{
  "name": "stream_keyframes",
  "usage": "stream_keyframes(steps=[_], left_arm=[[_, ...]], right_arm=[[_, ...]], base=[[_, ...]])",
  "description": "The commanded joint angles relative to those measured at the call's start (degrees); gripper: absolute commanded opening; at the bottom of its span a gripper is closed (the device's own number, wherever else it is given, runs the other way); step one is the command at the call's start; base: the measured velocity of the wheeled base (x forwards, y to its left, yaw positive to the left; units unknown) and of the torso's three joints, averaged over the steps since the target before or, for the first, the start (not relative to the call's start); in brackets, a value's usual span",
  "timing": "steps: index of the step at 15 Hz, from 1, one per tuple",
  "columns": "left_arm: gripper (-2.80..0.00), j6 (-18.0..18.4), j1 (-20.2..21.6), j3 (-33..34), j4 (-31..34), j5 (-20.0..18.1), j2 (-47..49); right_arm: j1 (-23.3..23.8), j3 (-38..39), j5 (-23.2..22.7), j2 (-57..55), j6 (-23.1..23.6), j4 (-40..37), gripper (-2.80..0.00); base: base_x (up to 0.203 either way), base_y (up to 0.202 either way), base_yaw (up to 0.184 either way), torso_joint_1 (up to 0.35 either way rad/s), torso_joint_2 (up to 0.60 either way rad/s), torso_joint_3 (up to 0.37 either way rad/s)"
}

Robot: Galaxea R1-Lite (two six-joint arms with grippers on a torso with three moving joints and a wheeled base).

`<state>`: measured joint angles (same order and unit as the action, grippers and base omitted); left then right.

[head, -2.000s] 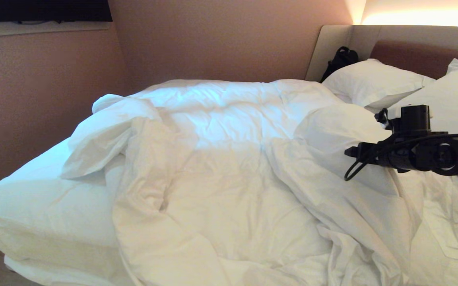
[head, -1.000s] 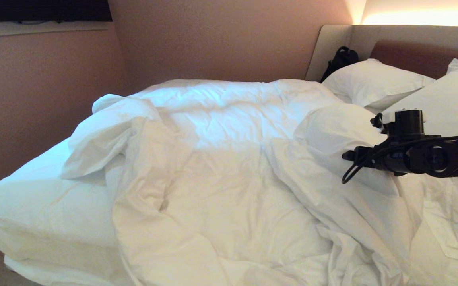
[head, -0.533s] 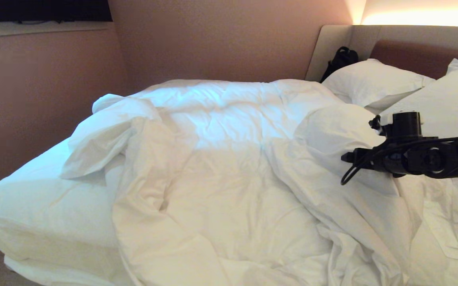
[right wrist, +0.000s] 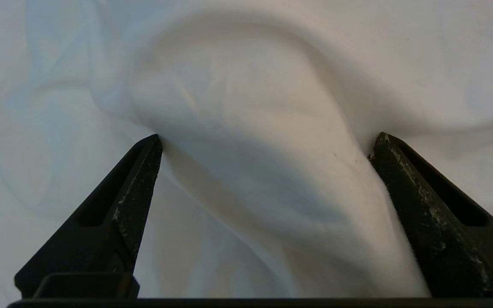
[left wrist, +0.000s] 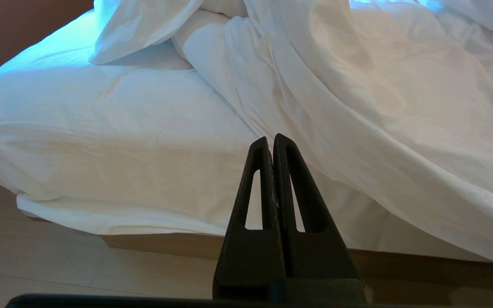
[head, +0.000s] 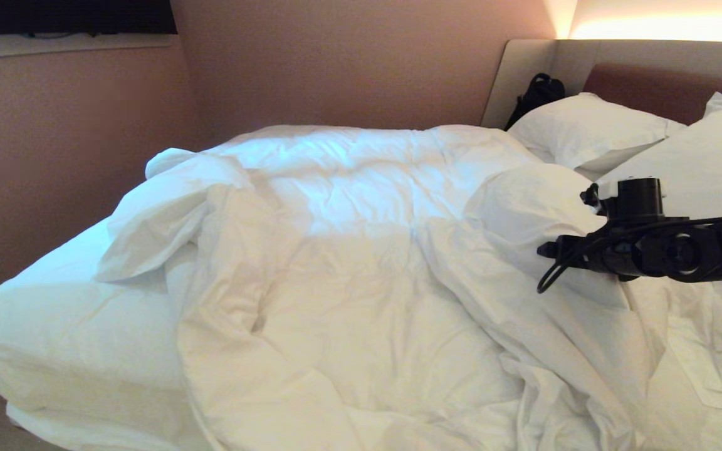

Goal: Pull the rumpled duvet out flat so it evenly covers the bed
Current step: Flatten the corners of the folded blanket

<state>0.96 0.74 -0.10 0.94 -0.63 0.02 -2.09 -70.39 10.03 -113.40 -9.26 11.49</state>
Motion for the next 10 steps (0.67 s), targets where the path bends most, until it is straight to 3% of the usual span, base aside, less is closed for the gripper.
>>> stream_keyframes(steps=[1,10], left_arm=[[-2.8,0.0,0.0,0.0,0.0,-0.1,0.0],[-2.8,0.0,0.0,0.0,0.0,0.0,0.0]], right_arm=[[0.0,0.0,0.0,-0.1,-0.1,0.0,0.0],[0.0,0.0,0.0,-0.2,-0.1,0.1,0.0]], base=[[0.0,0.0,0.0,0.0,0.0,0.0],[0.0,0.0,0.0,0.0,0.0,0.0]])
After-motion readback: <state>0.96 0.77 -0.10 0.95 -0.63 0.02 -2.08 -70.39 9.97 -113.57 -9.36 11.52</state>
